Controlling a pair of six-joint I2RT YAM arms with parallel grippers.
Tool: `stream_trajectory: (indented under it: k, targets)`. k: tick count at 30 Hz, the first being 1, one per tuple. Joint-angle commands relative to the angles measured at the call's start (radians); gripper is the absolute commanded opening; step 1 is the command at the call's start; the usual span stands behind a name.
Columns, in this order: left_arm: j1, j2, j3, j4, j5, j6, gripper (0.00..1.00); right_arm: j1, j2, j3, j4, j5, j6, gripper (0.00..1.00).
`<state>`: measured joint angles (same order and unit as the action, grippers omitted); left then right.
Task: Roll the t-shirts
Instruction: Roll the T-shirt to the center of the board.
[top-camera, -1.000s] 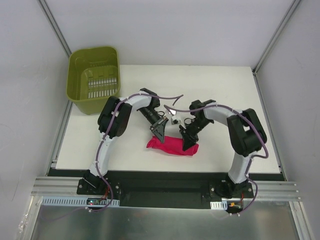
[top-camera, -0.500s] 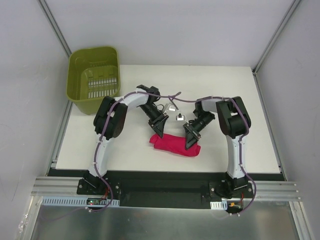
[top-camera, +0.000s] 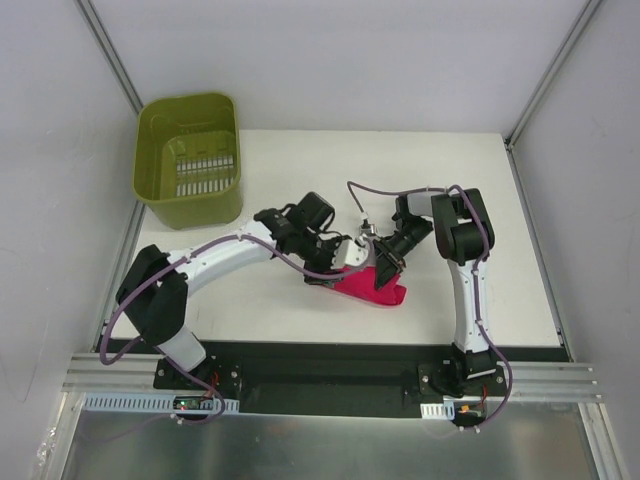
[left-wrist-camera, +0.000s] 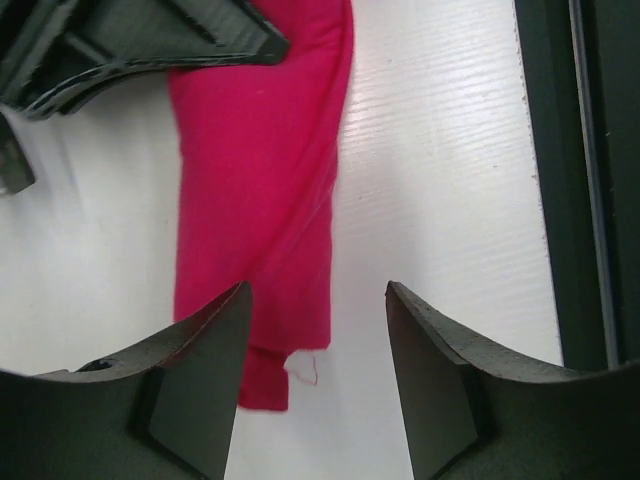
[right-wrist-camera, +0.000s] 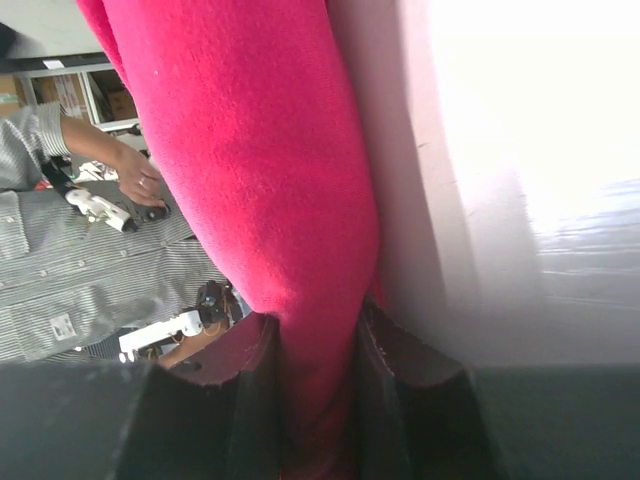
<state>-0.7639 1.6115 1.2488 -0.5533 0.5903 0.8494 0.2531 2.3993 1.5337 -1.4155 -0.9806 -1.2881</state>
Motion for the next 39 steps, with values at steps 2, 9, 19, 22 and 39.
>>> stream_trajectory:
  k: [2, 9, 19, 22, 39]
  targets:
    - [-0.083, -0.012, -0.152, 0.252, -0.106, 0.091, 0.56, -0.012, 0.081, 0.013, -0.241, 0.033, 0.029, 0.07]
    - [-0.112, 0.042, -0.230, 0.446, -0.181, 0.154, 0.61, -0.012, 0.095, 0.025, -0.243, 0.033, 0.055, 0.07]
    - [-0.133, 0.134, -0.279, 0.489, -0.211, 0.286, 0.66, -0.017, 0.107, 0.032, -0.243, 0.028, 0.078, 0.07]
    - [-0.137, 0.151, -0.285, 0.446, -0.211, 0.316, 0.66, -0.035, 0.116, 0.039, -0.243, 0.011, 0.095, 0.08]
    - [-0.091, 0.382, 0.144, -0.144, 0.094, 0.110, 0.40, -0.324, -0.336, 0.088, -0.211, -0.047, -0.063, 0.96]
